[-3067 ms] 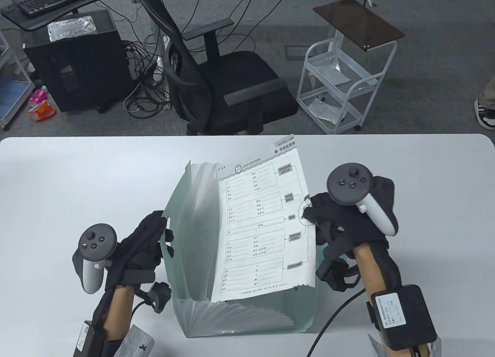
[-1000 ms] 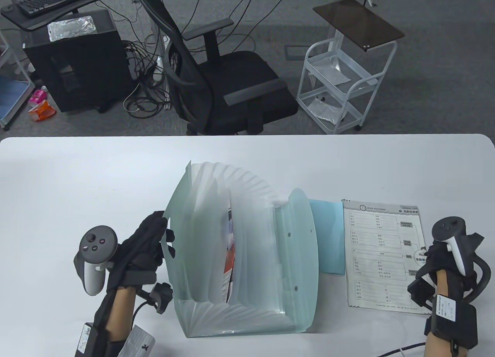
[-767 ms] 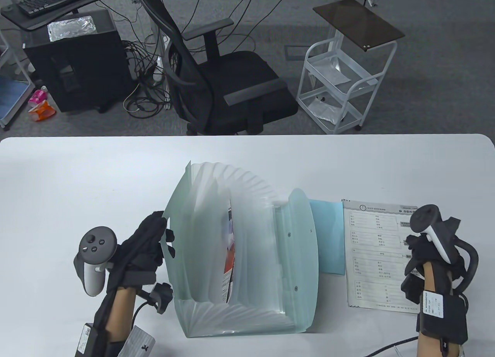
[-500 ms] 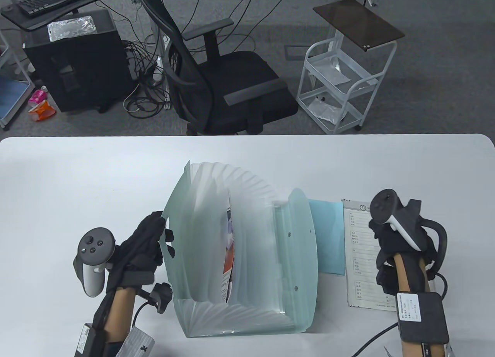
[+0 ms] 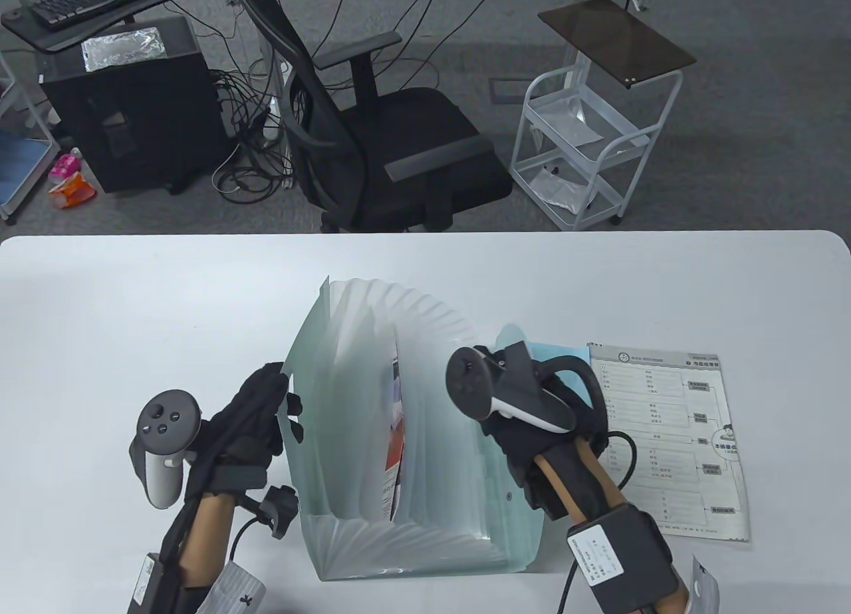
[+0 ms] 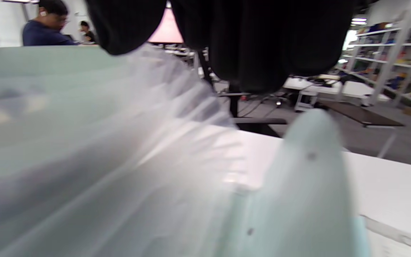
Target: Pull documents from accordion folder and sort
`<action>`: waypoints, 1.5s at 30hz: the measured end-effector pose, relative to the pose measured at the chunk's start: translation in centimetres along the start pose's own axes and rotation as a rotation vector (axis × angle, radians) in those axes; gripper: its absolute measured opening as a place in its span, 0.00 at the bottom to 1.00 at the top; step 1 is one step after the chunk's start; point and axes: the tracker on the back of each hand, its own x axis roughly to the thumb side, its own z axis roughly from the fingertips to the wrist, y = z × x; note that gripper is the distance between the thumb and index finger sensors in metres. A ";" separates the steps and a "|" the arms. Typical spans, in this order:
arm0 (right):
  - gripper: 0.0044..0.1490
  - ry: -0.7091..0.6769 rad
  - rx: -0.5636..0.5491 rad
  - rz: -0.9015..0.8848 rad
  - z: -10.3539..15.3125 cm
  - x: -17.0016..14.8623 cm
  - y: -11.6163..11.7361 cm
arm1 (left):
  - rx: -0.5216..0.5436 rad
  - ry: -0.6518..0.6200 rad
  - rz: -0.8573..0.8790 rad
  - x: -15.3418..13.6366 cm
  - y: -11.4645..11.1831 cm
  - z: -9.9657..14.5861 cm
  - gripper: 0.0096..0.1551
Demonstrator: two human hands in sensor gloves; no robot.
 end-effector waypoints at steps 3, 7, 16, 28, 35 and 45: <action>0.38 -0.070 0.042 0.043 -0.3 2.7 0.3 | -0.003 0.000 0.001 0.0 0.0 0.0 0.44; 0.32 -0.145 0.159 0.108 -0.9 5.5 1.1 | -0.006 -0.001 0.003 0.0 0.0 -0.1 0.44; 0.29 -0.200 0.208 0.112 -2.8 9.1 1.0 | -0.007 -0.002 0.001 0.0 0.0 -0.1 0.44; 0.28 -0.170 0.278 0.030 -6.0 10.8 1.4 | -0.011 -0.005 -0.004 0.0 -0.2 -0.1 0.44; 0.33 0.021 0.255 0.195 -7.8 10.0 2.2 | -0.008 -0.003 -0.001 0.0 -0.1 -0.1 0.44; 0.38 0.028 0.407 0.092 -9.3 9.1 4.1 | -0.011 -0.008 -0.004 0.2 -0.3 -0.1 0.44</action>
